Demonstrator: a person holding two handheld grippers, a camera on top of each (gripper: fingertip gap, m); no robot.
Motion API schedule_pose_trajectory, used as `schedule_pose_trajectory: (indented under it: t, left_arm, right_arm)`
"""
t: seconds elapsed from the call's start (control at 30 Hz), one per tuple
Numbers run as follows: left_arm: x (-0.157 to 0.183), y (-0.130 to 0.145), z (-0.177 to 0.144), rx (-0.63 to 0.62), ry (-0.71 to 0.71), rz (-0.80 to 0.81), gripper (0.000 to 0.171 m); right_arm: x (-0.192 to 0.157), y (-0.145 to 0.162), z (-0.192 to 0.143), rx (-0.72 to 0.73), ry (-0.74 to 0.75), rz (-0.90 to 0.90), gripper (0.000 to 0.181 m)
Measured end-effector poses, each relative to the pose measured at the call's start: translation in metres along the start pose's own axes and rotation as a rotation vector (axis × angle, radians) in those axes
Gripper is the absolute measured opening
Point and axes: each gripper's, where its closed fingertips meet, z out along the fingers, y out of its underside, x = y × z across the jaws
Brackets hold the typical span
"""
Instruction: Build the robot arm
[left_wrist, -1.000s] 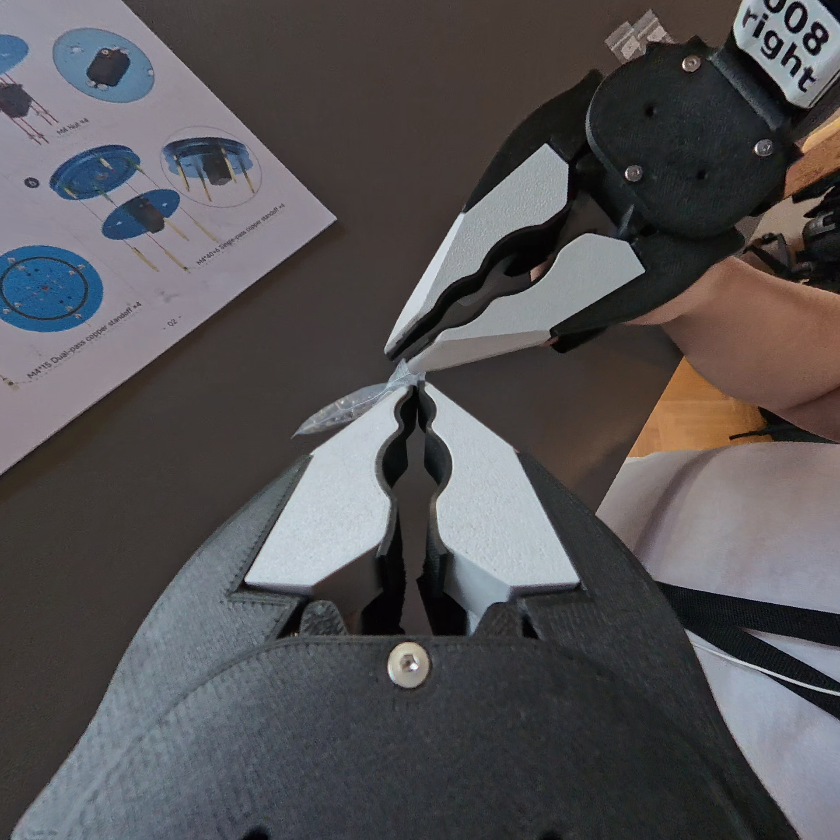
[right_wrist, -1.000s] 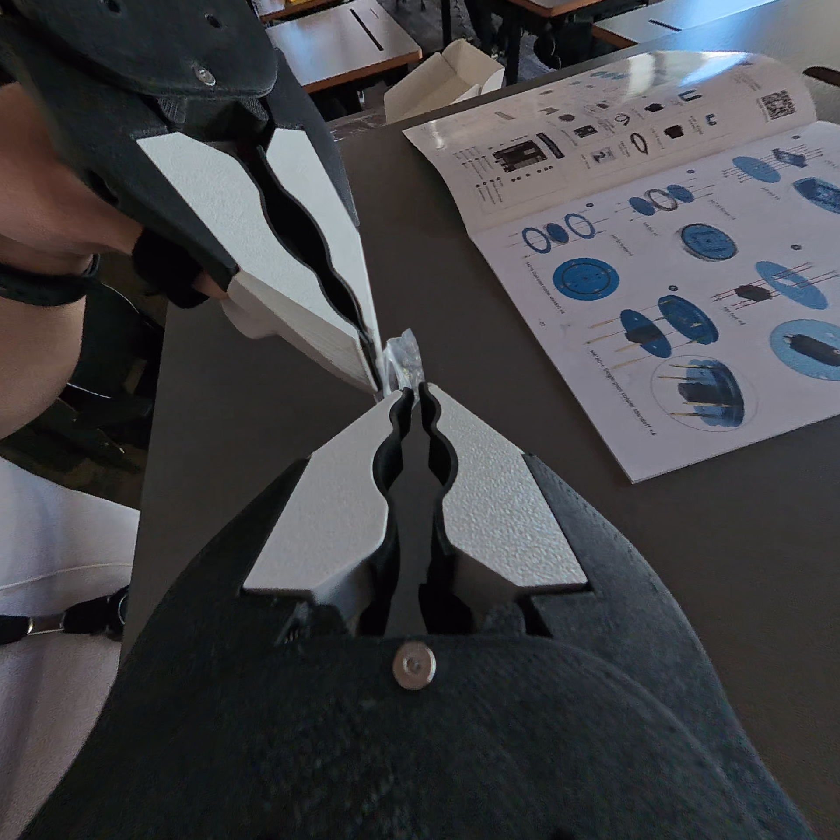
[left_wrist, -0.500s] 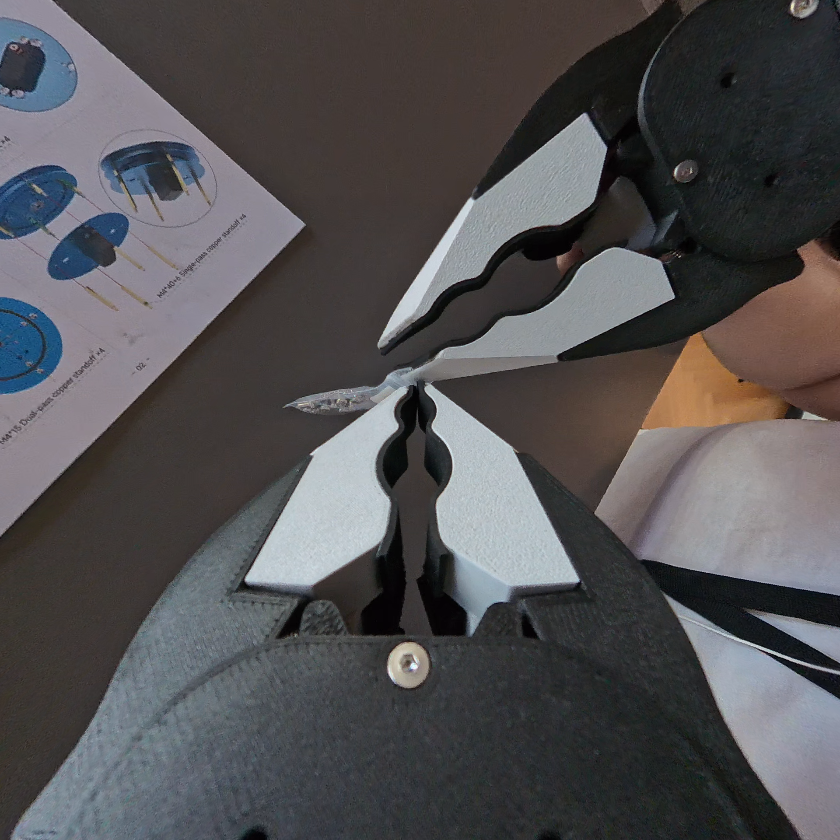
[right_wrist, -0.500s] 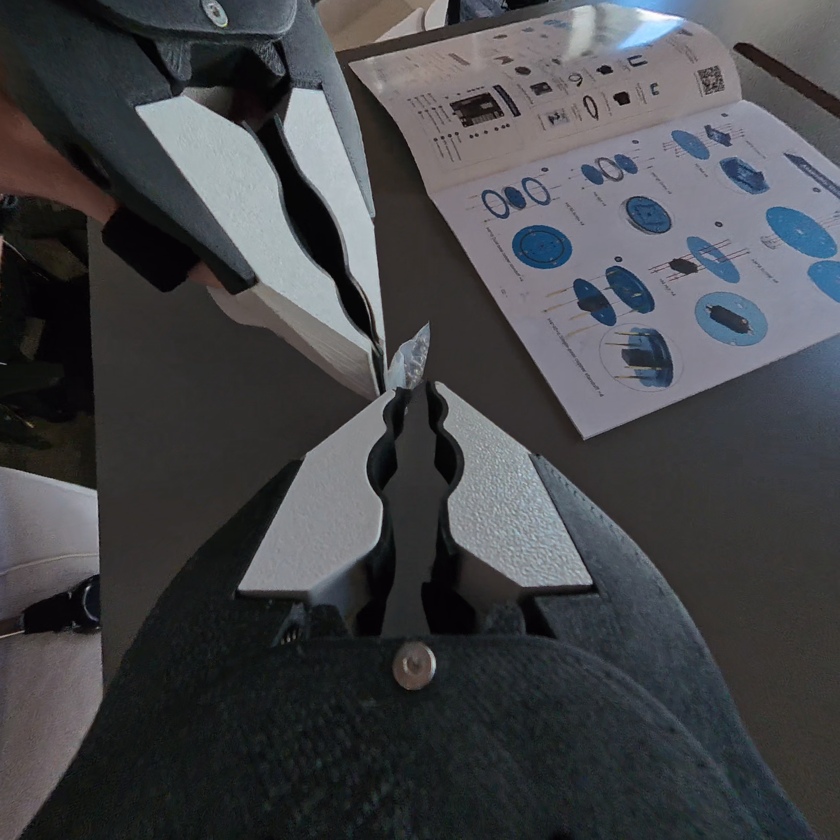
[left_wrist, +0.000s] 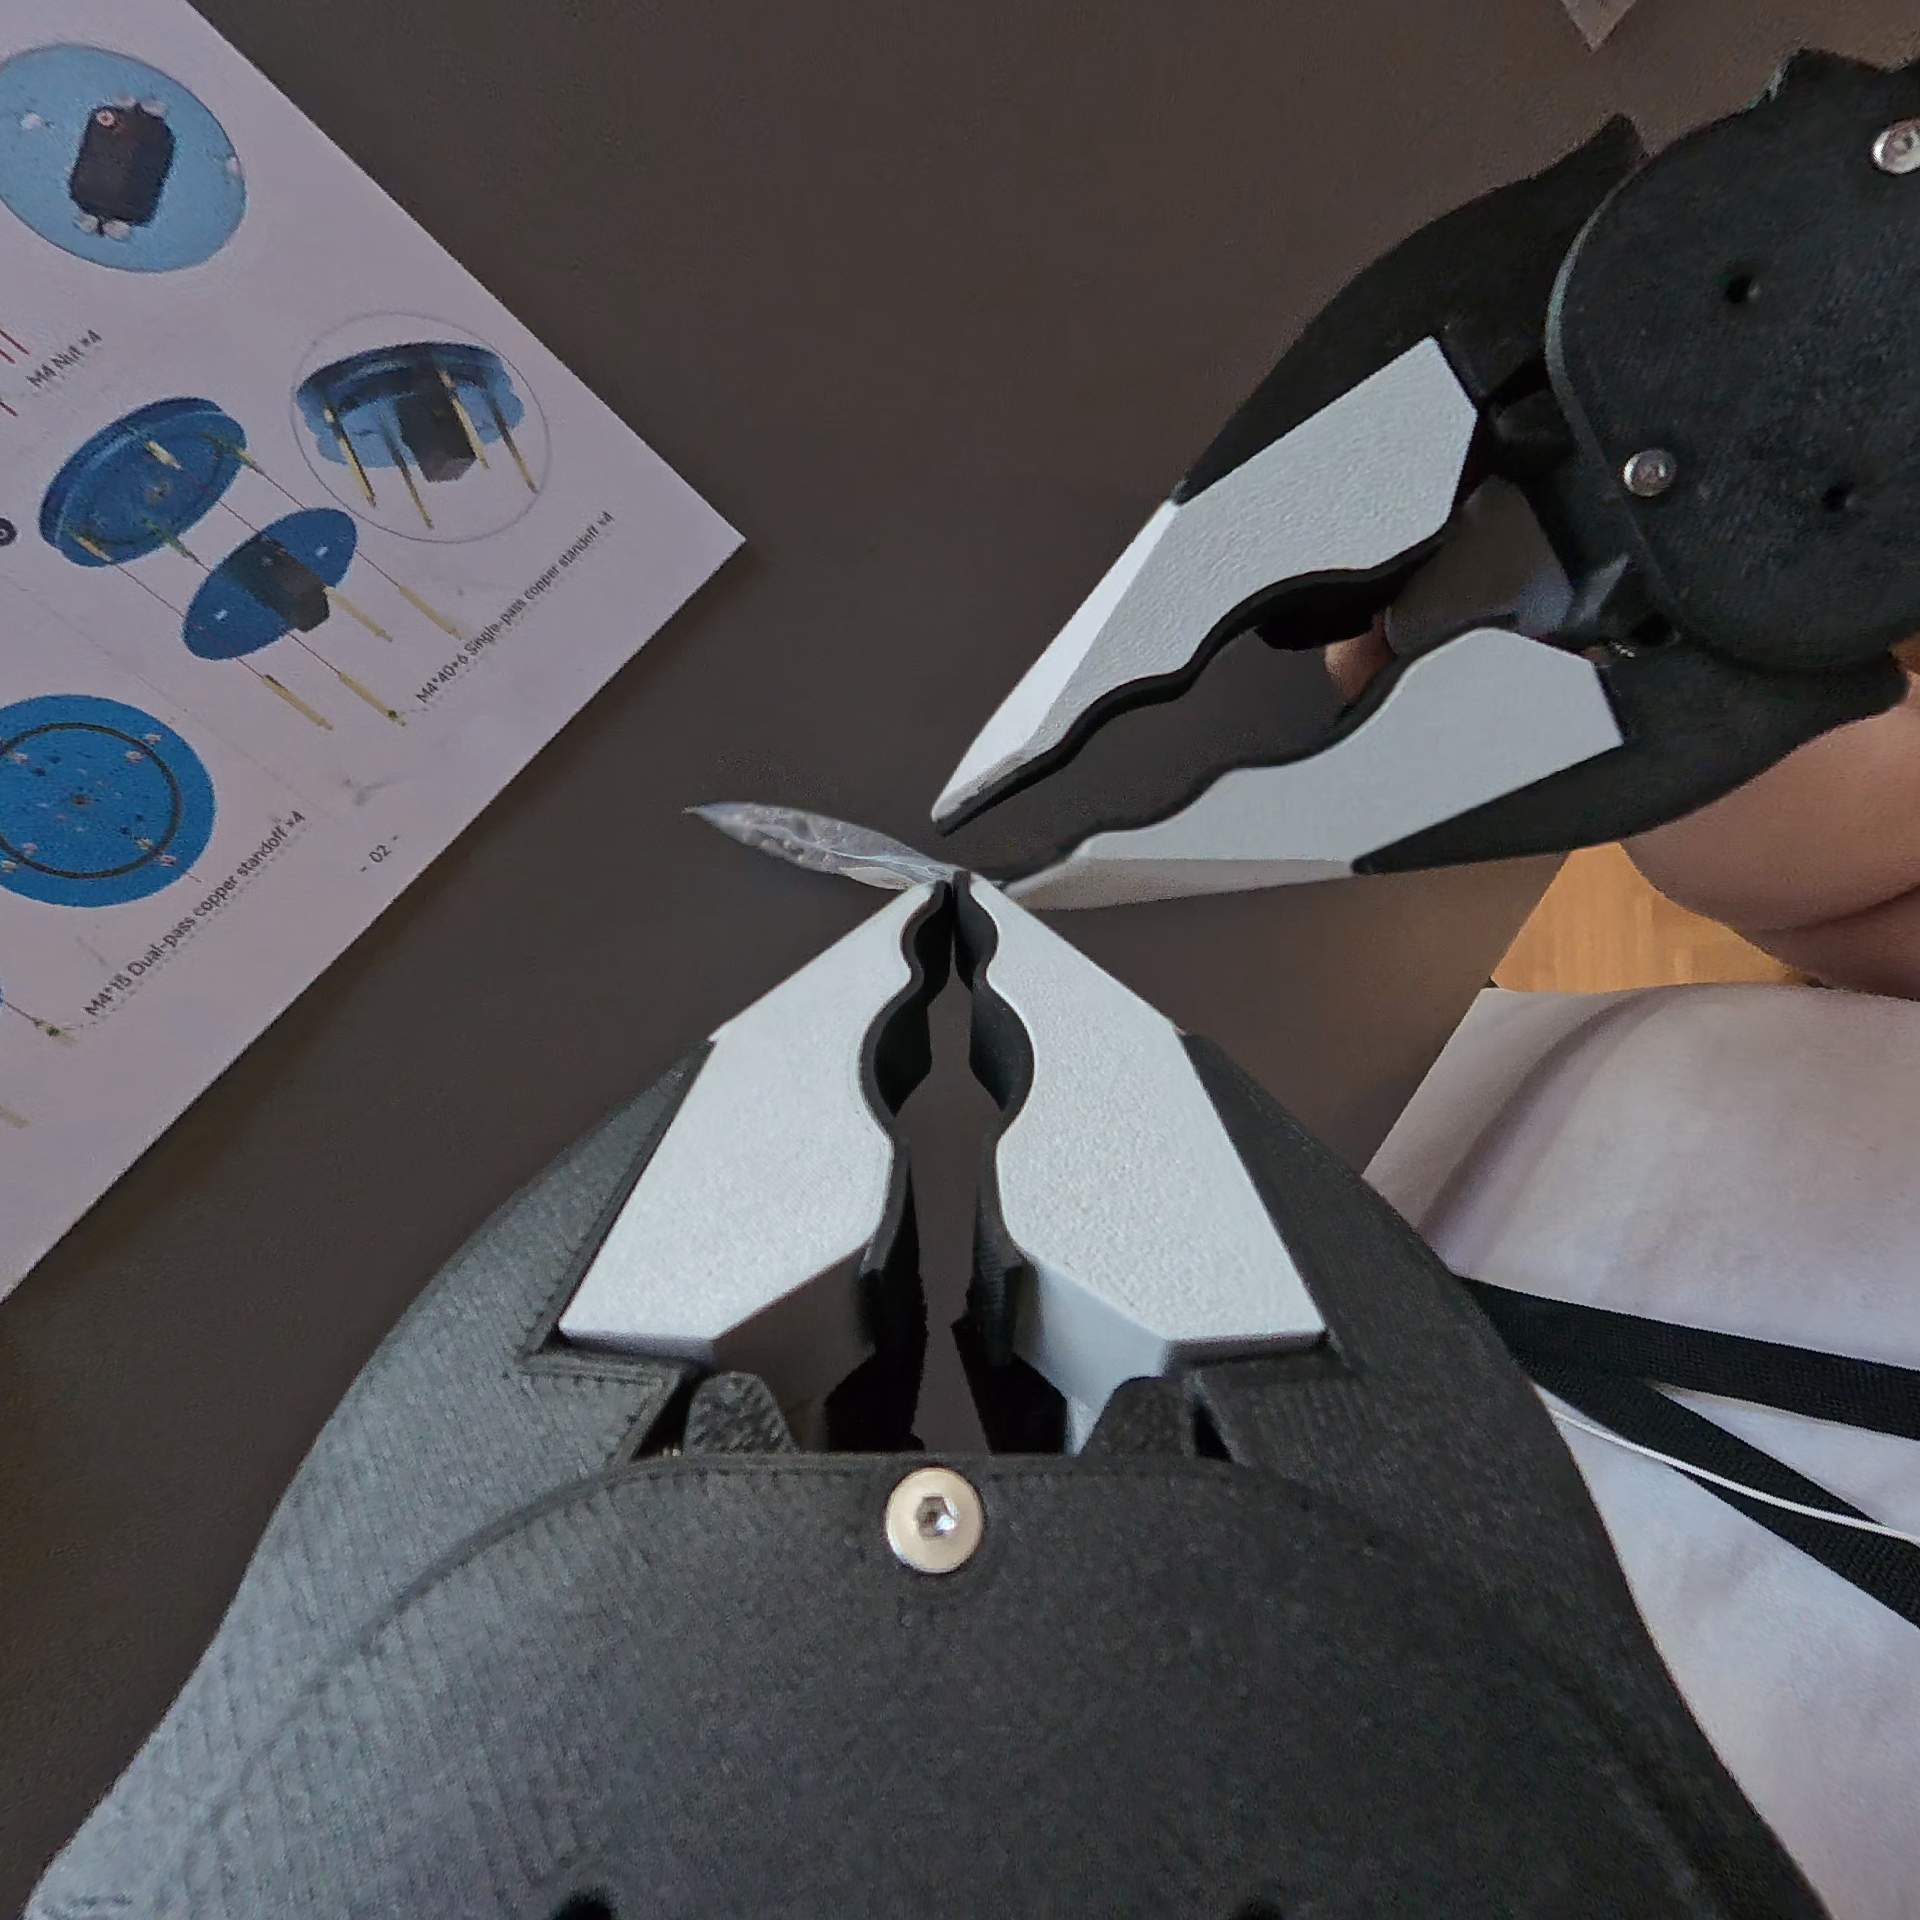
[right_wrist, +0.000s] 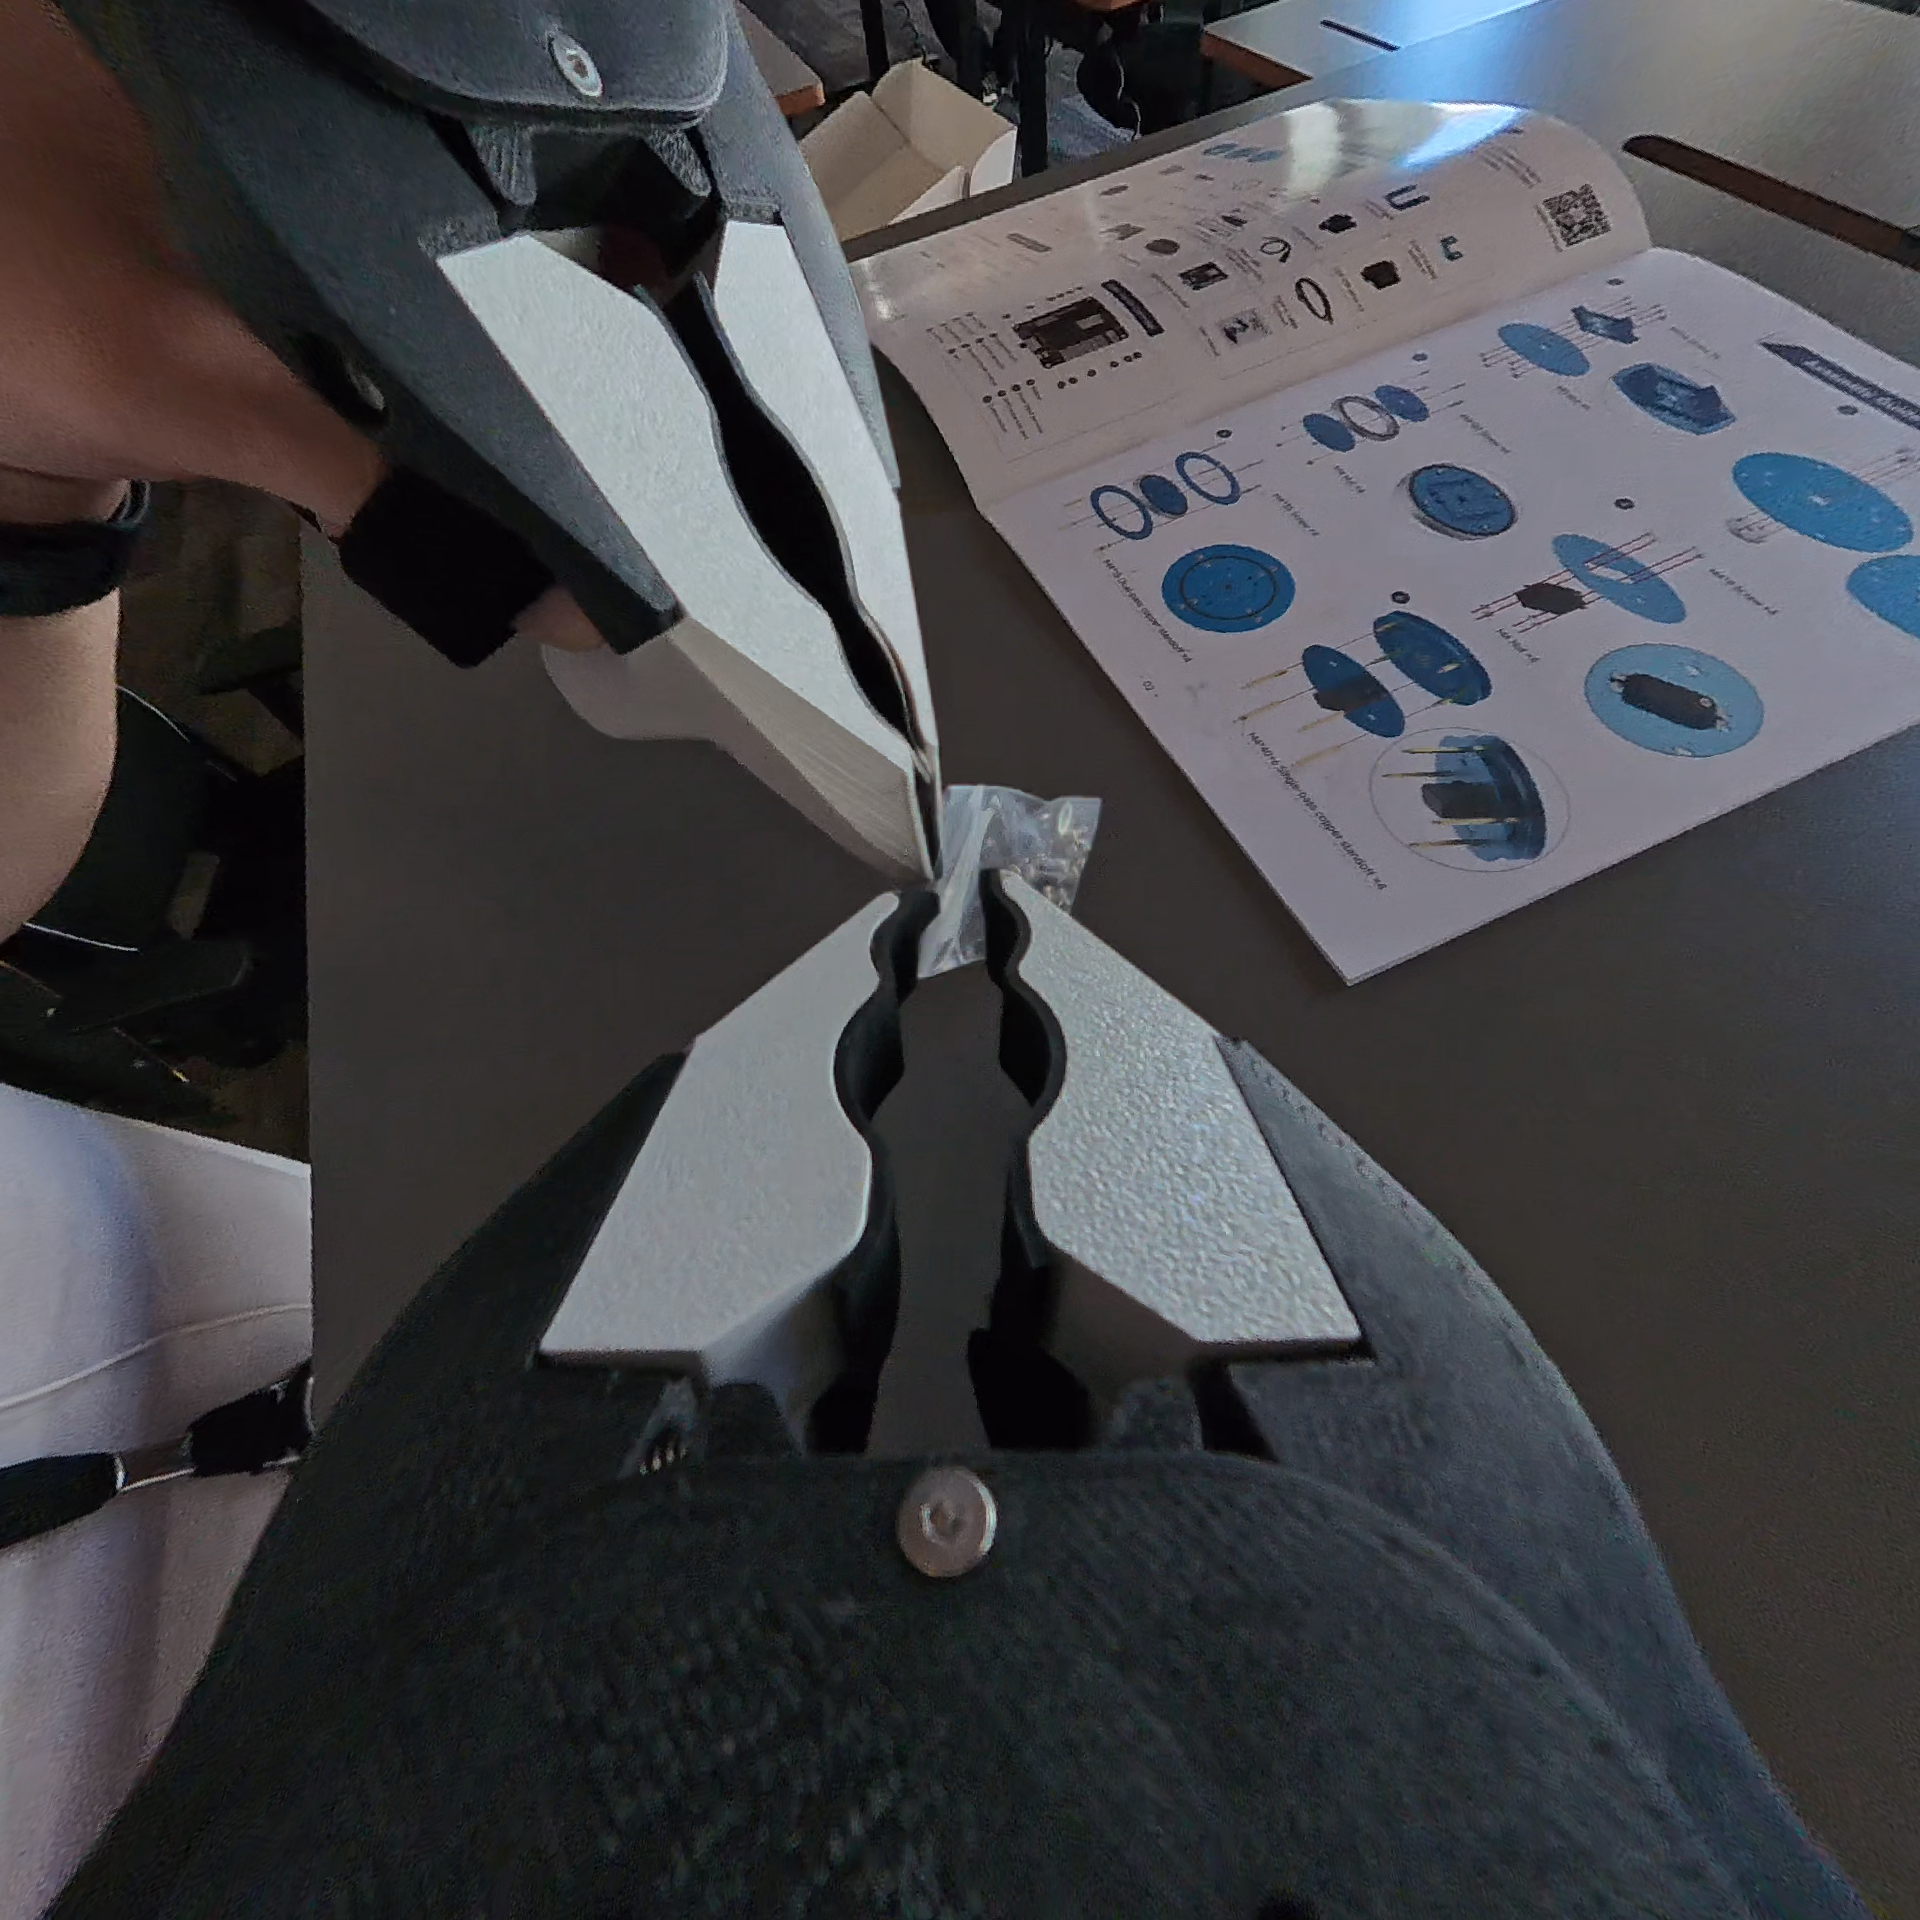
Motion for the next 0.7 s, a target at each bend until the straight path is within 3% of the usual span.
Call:
schedule_pose_trajectory:
  t: [0.2,0.53,0.7]
  left_arm:
    - [0.000,-0.007,0.004,-0.023,-0.016,0.016,0.000]
    - [0.010,-0.009,0.007,-0.064,-0.035,0.094,0.000]
    - [0.013,-0.009,0.011,-0.076,-0.026,0.108,0.000]
  right_arm:
    - [0.010,0.004,0.000,-0.023,0.083,-0.022,0.012]
    - [0.013,0.001,-0.011,0.026,0.007,0.114,0.007]
    - [0.018,0.005,-0.010,0.005,0.062,0.060,0.007]
